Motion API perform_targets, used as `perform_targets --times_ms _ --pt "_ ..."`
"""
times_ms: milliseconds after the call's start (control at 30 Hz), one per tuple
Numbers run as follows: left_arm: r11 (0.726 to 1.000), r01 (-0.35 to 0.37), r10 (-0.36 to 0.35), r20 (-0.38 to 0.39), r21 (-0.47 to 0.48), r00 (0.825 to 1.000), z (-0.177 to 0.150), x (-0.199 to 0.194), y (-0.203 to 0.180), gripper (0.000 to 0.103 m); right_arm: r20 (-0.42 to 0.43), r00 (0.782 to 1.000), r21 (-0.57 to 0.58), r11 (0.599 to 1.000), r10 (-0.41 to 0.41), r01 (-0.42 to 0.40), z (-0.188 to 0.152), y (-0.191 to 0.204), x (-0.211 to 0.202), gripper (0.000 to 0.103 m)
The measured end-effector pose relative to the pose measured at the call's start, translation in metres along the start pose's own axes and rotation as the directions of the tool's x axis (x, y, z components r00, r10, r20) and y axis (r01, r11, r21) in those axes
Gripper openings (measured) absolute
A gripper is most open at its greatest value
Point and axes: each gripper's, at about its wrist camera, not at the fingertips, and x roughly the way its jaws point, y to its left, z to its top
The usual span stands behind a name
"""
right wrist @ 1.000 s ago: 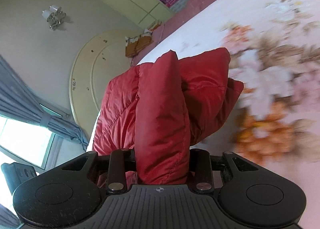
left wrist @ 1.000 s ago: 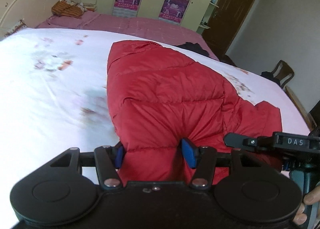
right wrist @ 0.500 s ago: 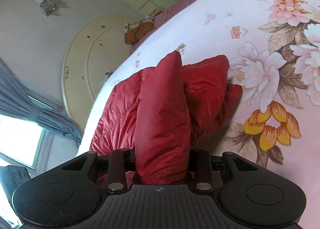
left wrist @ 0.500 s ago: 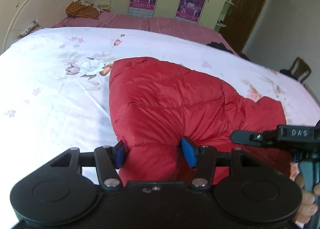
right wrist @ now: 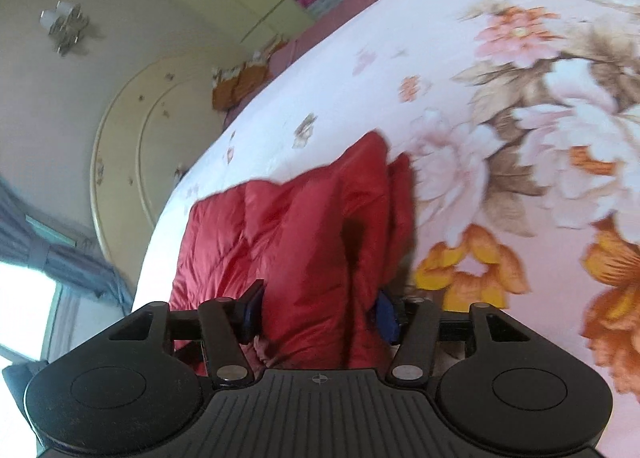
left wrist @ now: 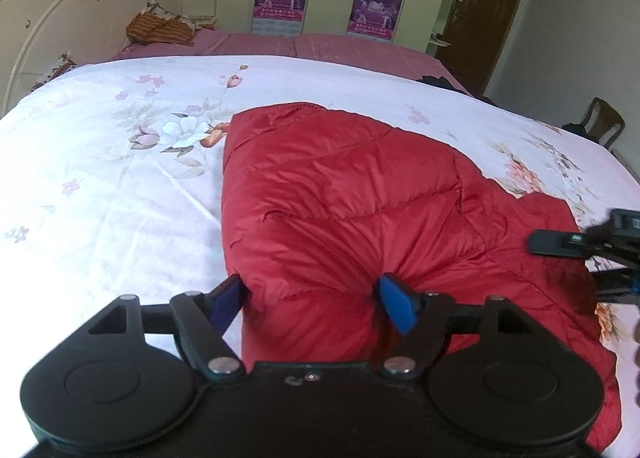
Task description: Fold large clothes
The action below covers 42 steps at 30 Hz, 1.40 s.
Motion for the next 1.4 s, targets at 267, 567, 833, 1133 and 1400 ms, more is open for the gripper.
perform_targets --times_ms 267,567,833,1133,1400 --pt "1.0 -0.025 0.025 0.043 -0.004 0.999 -0.003 -0.011 -0.004 0.074 0.052 0.998 -0.05 0.998 -0.03 0.033 -0.01 0.009 -0.014 0.032" --pt "0.999 -0.039 0.038 0.05 0.009 0.998 -0.005 -0.008 -0.005 0.08 0.025 0.997 -0.014 0.997 -0.075 0.076 -0.018 -0.008 0.014 0.027" --pt "0.999 -0.025 0.023 0.09 0.028 0.996 -0.009 -0.045 -0.007 0.077 0.067 0.992 -0.052 0.992 -0.11 0.114 -0.026 0.007 -0.018 0.027" --pt "0.997 0.05 -0.055 0.085 0.058 0.995 -0.038 -0.093 -0.017 0.075 0.057 0.997 -0.103 0.993 -0.056 0.061 -0.054 0.026 -0.065 0.028" --pt "0.999 0.043 -0.043 -0.002 0.012 0.999 -0.081 -0.081 -0.01 0.072 -0.072 0.991 -0.127 0.986 -0.113 0.104 -0.112 0.02 -0.058 0.028"
